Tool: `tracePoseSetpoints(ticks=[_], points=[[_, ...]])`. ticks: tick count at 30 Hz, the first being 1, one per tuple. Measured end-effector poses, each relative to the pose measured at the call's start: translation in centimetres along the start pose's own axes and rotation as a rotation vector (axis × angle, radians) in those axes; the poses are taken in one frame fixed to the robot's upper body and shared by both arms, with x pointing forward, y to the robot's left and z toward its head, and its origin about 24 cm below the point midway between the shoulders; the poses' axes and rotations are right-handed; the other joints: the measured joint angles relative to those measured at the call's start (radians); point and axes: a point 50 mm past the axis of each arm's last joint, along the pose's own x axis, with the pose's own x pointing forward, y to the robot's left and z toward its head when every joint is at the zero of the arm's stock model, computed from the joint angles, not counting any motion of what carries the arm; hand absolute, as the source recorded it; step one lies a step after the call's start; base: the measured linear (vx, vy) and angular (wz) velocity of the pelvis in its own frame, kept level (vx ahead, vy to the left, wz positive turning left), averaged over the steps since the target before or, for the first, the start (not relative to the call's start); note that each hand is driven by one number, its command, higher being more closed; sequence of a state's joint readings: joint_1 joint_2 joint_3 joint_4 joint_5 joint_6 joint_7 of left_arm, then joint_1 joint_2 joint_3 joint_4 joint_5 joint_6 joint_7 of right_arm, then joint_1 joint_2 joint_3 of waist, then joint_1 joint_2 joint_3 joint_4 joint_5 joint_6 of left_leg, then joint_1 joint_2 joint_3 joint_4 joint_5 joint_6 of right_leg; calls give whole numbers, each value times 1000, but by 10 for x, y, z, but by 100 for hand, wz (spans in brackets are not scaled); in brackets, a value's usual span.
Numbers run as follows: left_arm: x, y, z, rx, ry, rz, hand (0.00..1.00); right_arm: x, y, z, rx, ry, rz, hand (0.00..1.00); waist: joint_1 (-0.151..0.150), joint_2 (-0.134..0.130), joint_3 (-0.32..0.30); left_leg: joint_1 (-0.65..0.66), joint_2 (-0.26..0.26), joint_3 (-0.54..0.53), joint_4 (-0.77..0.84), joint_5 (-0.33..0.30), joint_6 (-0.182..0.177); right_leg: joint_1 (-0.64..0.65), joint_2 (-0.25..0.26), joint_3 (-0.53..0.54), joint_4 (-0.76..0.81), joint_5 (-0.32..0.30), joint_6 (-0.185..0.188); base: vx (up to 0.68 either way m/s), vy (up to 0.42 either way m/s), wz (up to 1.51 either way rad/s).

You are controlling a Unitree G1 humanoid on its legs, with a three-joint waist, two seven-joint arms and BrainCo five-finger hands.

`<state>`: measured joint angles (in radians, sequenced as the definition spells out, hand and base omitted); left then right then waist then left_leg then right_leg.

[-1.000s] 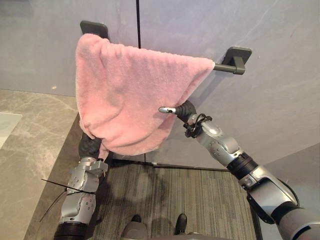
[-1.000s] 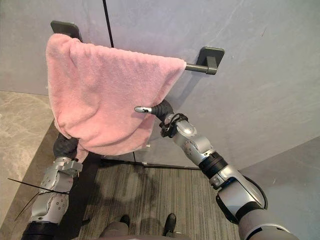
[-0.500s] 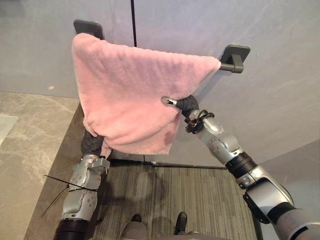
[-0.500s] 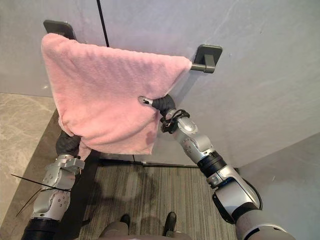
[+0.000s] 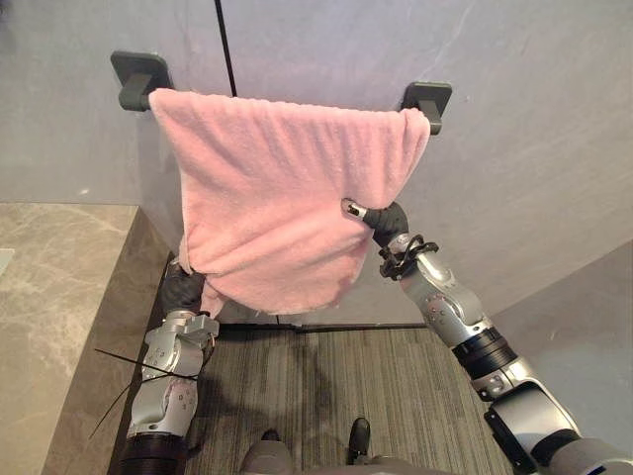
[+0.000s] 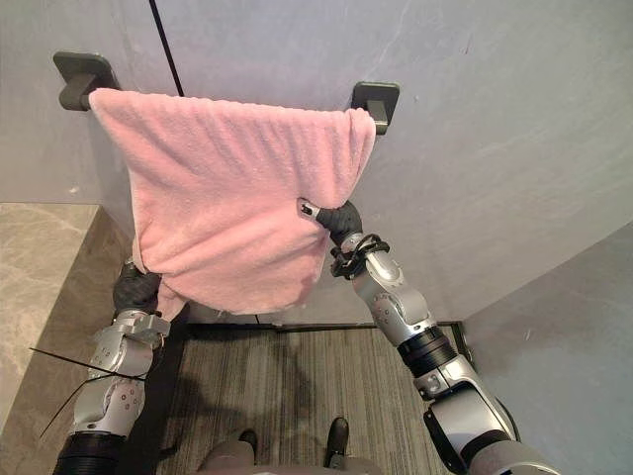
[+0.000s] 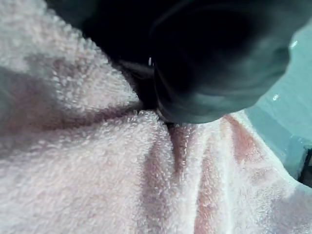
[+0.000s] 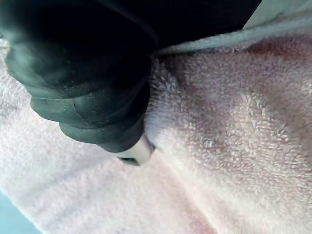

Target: Organize washtable

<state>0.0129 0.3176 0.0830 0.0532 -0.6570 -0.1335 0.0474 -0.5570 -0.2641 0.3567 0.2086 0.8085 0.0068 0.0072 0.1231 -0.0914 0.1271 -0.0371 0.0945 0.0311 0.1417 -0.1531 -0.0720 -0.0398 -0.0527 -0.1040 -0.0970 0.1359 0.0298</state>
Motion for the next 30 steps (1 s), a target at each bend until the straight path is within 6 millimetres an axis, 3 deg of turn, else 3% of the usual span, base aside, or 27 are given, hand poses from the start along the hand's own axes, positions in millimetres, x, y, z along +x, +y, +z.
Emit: tracePoseSetpoints(ticks=[4,5,6,18,22,25,30], points=[[0,1,0,-1,-1,5,100,0,2,-2,-15,2,16,100,0,0,0,3,-1,-1,0,1,0,1,0,-2,0,0,0,0,0,0],[0,2,1,-4,-4,13,100,0,2,-2,-24,2,17,0,0,0,0,3,-3,-2,0,1,0,2,-2,-3,0,0,0,0,0,0],[0,2,1,-5,-5,19,0,0,2,-2,-23,3,18,0,0,0,0,4,-5,-3,-1,1,0,3,-3,-4,0,0,0,0,0,0],[-2,22,2,16,-6,113,0,-6,-1,-3,24,12,35,0,1,1,-2,15,-7,-8,2,1,0,11,-4,-9,0,0,0,-3,0,0],[-3,32,12,19,-44,149,0,-28,-18,3,59,-47,-22,0,2,8,-11,20,-8,-14,-5,2,1,17,-7,-30,0,0,0,-18,5,8],[-8,48,35,39,-138,214,0,-55,-48,6,93,-101,-166,0,1,26,-42,34,-15,-16,-30,15,1,18,-13,-35,0,0,0,2,4,1],[-21,66,66,68,-273,283,0,-85,-67,6,107,-135,-257,0,1,48,-67,70,-22,-18,-75,31,8,37,-21,-44,0,-1,1,-2,9,3]])
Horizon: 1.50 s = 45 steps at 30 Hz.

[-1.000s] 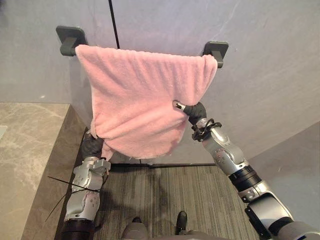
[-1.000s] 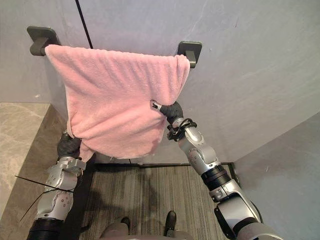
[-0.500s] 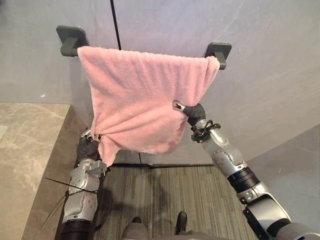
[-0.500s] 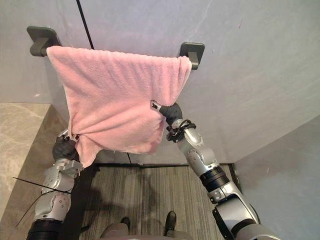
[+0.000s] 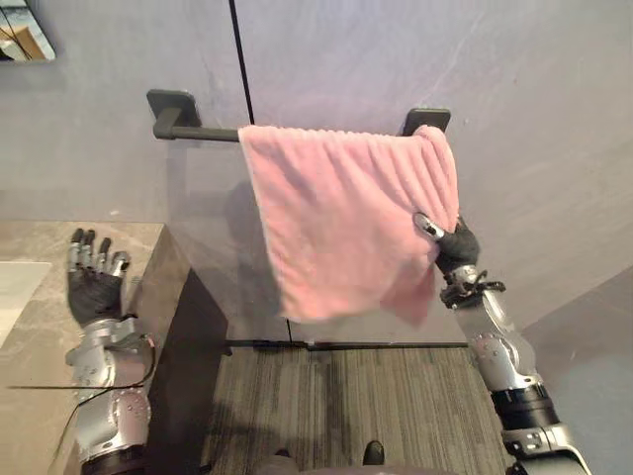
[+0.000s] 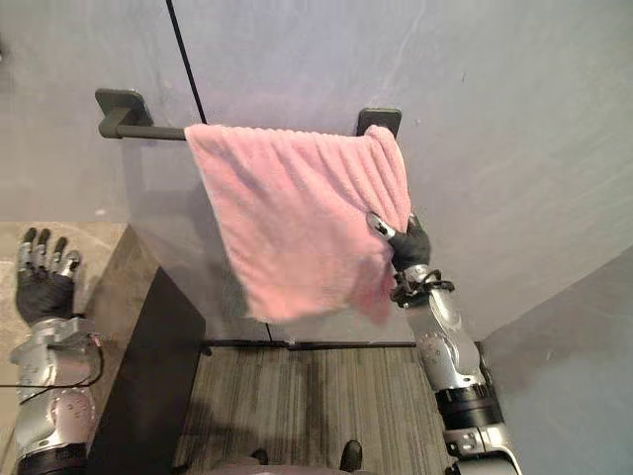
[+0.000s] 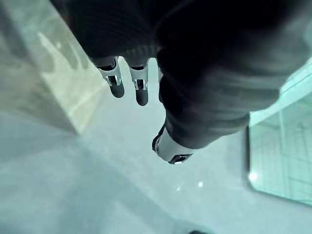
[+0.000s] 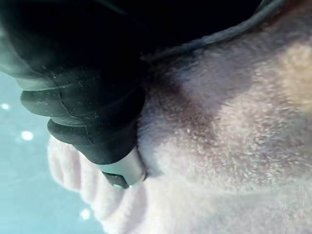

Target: Organize washtable

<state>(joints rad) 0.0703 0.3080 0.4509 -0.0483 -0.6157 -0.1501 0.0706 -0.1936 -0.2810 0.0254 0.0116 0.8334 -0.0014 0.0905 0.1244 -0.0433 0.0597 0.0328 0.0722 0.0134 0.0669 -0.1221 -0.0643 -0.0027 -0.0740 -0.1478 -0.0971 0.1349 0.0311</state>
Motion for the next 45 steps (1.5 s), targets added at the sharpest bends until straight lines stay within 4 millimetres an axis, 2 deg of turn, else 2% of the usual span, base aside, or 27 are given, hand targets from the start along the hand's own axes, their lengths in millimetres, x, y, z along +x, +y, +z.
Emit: tracePoseSetpoints(ticks=[3,5,8,11,19,25,30,35,40,45], points=[[-3,15,16,20,-67,53,0,-22,-23,-8,13,32,-113,0,-2,-7,-5,2,-6,5,-22,2,3,-1,-5,-5,0,-10,14,-43,-2,-2],[-6,22,19,32,-74,85,0,-33,-36,-8,14,25,-186,0,-4,-3,-9,15,-8,13,-35,4,4,1,-14,1,0,-13,16,-21,15,-11],[-7,26,27,38,-105,104,0,-39,-49,0,5,-9,-262,0,-15,2,-18,19,-10,16,-33,6,6,1,-14,6,0,-13,16,4,15,-7],[-7,21,39,35,-160,85,0,-40,-50,1,10,-19,-282,0,-30,-1,-25,28,-13,15,-32,10,4,2,-13,7,0,-13,16,19,6,-2],[-9,12,42,25,-186,56,0,-39,-47,1,-7,-25,-275,0,-34,1,-27,32,-16,12,-32,10,5,15,-16,2,0,-13,17,-15,4,2],[-9,-26,39,28,-187,-134,0,-38,-40,17,-18,-120,-253,0,-38,6,-33,30,-22,-9,-28,15,10,21,-25,-20,0,-13,17,-25,3,12],[-12,-58,27,-8,-135,-306,0,-29,-32,23,-18,-150,-211,0,-56,16,-42,28,-23,-12,-31,15,10,29,-31,-27,0,-14,19,-41,2,4],[-32,-111,24,-139,-77,-636,0,-15,-4,27,-11,-182,-85,0,-60,17,-43,32,-21,-7,-28,15,10,30,-28,-21,0,-14,20,-10,-2,-2],[-43,-128,17,-174,-6,-798,0,-5,22,33,-11,-220,73,0,-60,17,-42,33,-21,-5,-23,15,10,30,-26,-17,0,-14,20,-4,0,-2],[-52,-138,10,-193,60,-911,0,-4,41,23,16,-173,220,0,-65,16,-41,34,-21,-5,-18,15,11,30,-28,-17,0,-12,22,-7,0,0]])
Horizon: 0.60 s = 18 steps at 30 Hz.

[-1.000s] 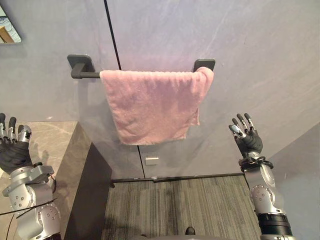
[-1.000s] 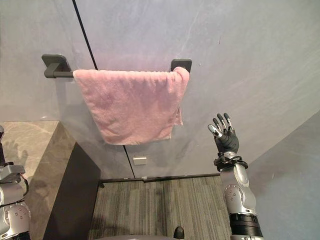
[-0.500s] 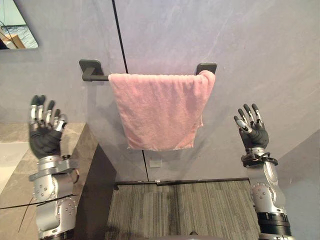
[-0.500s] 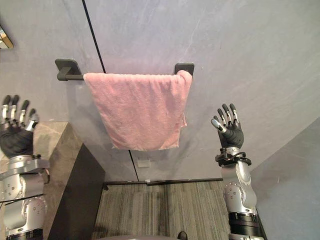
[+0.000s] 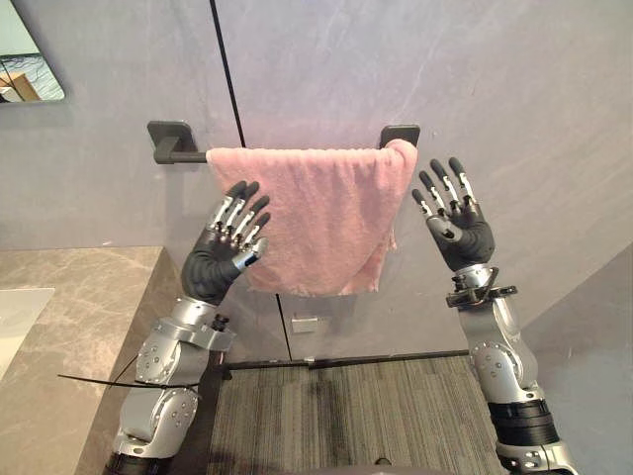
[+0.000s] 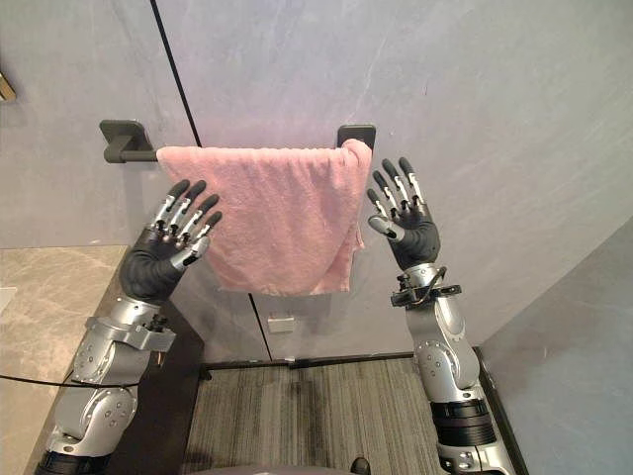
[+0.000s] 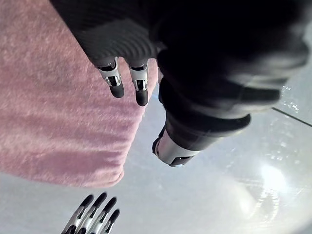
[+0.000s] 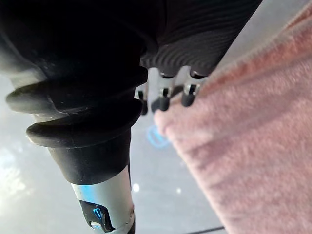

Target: Organize washtable

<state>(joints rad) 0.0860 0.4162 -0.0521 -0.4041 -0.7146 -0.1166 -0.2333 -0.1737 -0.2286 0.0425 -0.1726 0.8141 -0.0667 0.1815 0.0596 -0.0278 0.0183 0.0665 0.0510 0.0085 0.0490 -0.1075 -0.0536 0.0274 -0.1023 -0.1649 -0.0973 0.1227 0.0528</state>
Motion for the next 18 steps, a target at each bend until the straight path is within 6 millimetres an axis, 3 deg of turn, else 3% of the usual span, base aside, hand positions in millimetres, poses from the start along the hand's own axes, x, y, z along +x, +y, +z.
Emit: tracePoseSetpoints(ticks=[6,13,18], points=[[-1,-6,-9,-24,67,-105,0,11,17,-2,-27,48,180,0,-17,-3,2,-5,1,11,-11,0,0,-8,1,6,0,0,2,-13,-1,-5],[1,1,-30,-67,149,-118,0,8,25,-13,-47,148,302,0,-21,-8,6,-13,5,23,-14,0,0,-28,6,22,0,1,3,8,-1,-6],[9,13,-43,-68,192,-93,0,8,20,-18,-57,183,294,0,-20,-39,34,-111,-1,5,-2,14,0,-107,-1,2,0,13,10,-20,-8,12]])
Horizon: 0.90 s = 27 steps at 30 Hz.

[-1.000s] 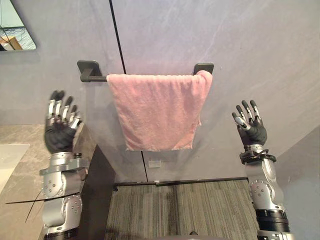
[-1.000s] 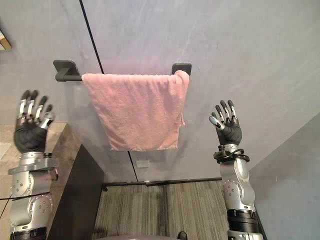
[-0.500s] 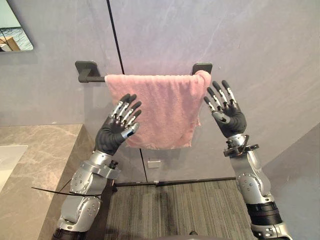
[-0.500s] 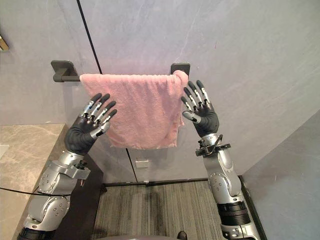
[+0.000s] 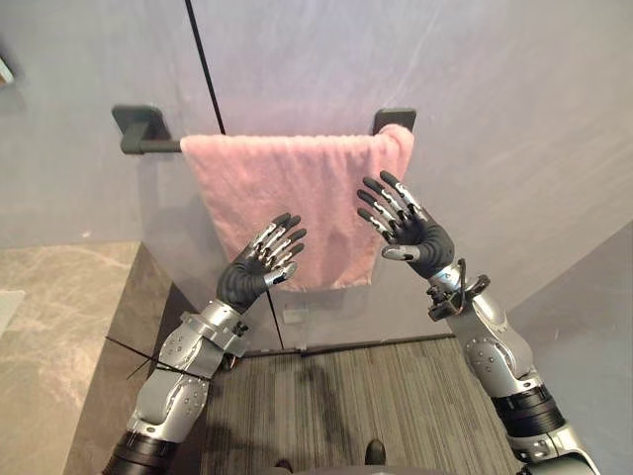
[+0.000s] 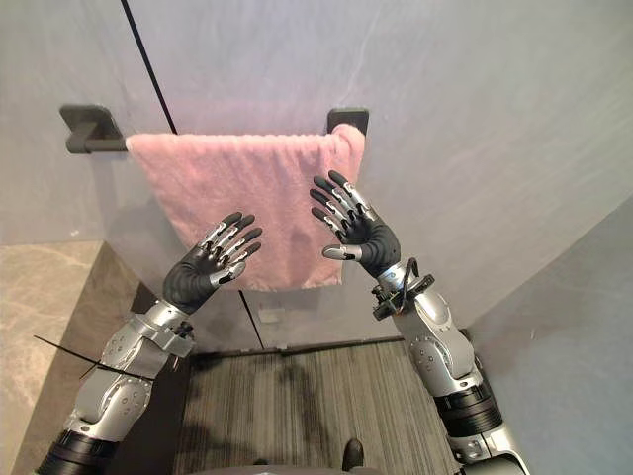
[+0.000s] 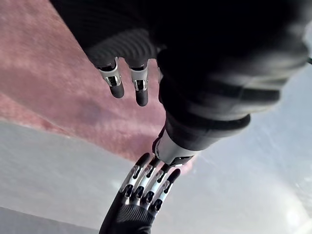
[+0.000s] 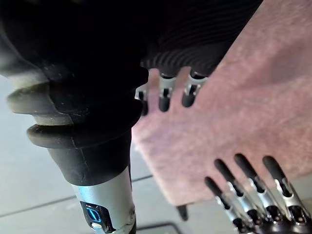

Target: Organize washtable

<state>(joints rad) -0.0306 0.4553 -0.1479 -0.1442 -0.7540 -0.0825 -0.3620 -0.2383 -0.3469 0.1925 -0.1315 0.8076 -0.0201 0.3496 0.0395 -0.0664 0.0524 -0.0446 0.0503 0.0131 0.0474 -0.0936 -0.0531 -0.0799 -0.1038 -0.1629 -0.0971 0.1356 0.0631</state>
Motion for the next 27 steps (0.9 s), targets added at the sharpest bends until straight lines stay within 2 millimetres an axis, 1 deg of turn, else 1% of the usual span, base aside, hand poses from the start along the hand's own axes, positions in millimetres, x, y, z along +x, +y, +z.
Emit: tracePoseSetpoints(ticks=[2,6,9,10,11,14,16,18,22,27], points=[[7,8,1,9,-1,37,0,3,0,0,-7,2,2,0,3,-13,18,-42,-1,-15,1,11,-2,-42,-1,-11,0,8,1,10,-23,22],[17,15,1,1,-21,79,0,10,-1,4,-24,-12,-2,0,3,-16,34,-71,1,-27,4,12,-3,-65,0,-25,0,11,1,9,-9,10],[30,23,15,28,-81,118,0,19,-2,9,-53,-24,3,0,5,-21,55,-106,2,-24,10,14,-2,-100,0,-20,0,29,2,-4,17,-5],[40,28,23,49,-110,136,0,23,-1,12,-60,-37,2,0,4,-28,73,-131,0,-21,25,14,-2,-119,-2,-18,0,35,1,0,0,0],[43,30,26,57,-117,143,0,25,-1,13,-60,-39,3,0,4,-30,80,-134,0,-21,26,14,-2,-121,-2,-17,0,37,0,0,0,0],[50,39,36,72,-152,185,0,30,-1,15,-63,-52,-7,0,4,-36,95,-150,3,-11,31,14,-2,-141,1,-2,0,54,-6,-13,18,-7],[52,39,40,82,-163,191,0,33,-1,16,-69,-59,-10,0,4,-37,99,-162,2,-8,35,14,-2,-154,0,0,0,65,-9,-18,31,-7],[58,43,47,109,-172,194,0,36,-1,20,-75,-72,-5,0,6,-40,120,-166,2,-8,40,14,-2,-155,1,0,0,72,-16,-32,31,-1],[68,47,62,150,-207,204,0,37,-1,22,-78,-89,-16,0,6,-56,137,-200,1,-19,63,13,-2,-172,-1,-1,0,76,-17,-37,14,8],[67,52,70,173,-241,258,0,36,-3,25,-82,-111,-28,0,4,-57,143,-214,4,-34,75,15,-4,-178,3,2,0,76,-17,-11,-2,3]])
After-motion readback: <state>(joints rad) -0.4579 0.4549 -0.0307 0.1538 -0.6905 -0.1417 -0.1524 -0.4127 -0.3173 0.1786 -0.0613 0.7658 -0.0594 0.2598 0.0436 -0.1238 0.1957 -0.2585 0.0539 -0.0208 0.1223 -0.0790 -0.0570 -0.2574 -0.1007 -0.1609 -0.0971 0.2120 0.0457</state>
